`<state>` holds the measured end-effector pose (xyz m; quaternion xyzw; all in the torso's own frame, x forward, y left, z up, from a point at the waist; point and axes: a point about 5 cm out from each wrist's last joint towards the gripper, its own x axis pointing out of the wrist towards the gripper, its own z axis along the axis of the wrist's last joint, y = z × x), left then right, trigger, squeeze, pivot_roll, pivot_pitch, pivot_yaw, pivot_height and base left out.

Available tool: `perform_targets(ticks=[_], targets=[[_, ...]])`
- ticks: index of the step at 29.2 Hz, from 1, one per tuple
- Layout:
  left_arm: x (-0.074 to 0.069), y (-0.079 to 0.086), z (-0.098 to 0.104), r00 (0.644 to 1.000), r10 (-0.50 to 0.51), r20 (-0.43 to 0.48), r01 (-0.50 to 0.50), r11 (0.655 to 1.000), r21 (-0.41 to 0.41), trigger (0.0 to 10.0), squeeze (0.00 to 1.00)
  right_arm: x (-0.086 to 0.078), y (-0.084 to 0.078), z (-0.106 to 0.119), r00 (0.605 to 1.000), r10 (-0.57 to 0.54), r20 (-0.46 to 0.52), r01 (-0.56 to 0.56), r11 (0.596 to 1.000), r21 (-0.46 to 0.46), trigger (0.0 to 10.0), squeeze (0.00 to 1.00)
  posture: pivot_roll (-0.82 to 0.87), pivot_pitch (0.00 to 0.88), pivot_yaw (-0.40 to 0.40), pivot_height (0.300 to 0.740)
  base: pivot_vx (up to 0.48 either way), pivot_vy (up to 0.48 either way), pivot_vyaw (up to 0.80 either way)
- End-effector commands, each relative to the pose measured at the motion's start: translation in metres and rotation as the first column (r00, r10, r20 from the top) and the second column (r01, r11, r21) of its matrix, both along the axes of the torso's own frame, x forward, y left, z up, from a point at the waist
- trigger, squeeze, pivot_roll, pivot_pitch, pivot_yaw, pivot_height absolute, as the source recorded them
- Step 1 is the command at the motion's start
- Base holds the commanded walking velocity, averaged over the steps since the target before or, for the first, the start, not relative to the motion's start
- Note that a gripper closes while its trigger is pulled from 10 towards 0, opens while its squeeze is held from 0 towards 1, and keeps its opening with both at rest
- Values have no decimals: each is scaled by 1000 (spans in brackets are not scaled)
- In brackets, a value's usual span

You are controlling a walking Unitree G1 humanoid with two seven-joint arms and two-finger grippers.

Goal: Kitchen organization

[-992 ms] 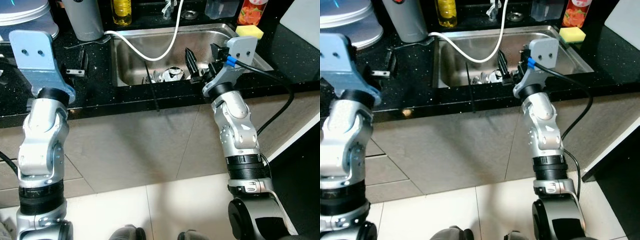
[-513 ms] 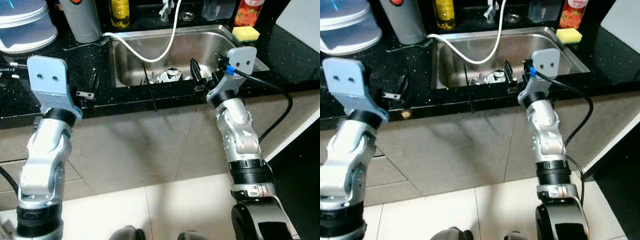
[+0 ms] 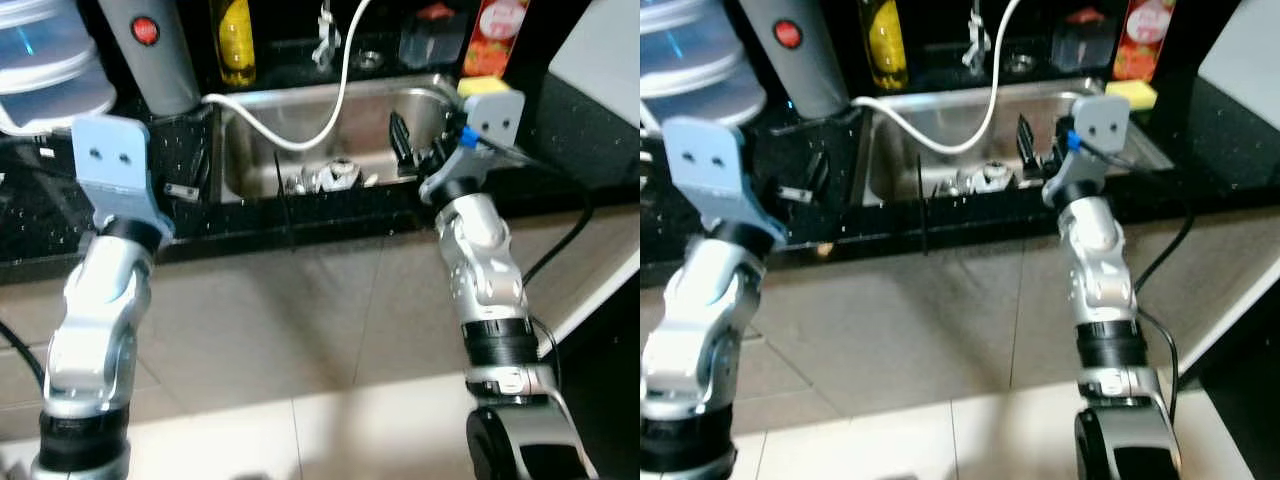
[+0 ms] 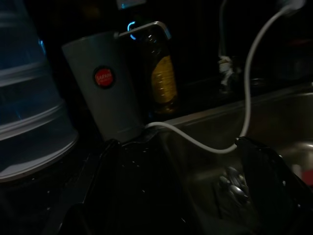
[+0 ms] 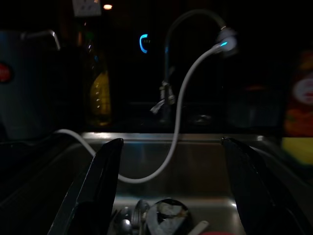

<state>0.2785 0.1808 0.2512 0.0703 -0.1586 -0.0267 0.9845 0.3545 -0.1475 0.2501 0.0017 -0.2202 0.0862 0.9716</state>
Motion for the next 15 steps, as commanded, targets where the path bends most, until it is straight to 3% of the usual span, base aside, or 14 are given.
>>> perform_targets(ticks=[1,15], targets=[[1,2,-2,1000,8,-7,-8,1000,15,10000,0,1,1,-2,1000,1,-7,-1,1000,-4,10000,0,64,50,46,740,472,0,0],[0,2,-3,1000,14,-10,-13,1000,17,10000,0,1,2,-2,1000,8,-6,-8,1000,-2,10000,0,69,50,44,740,448,0,0]])
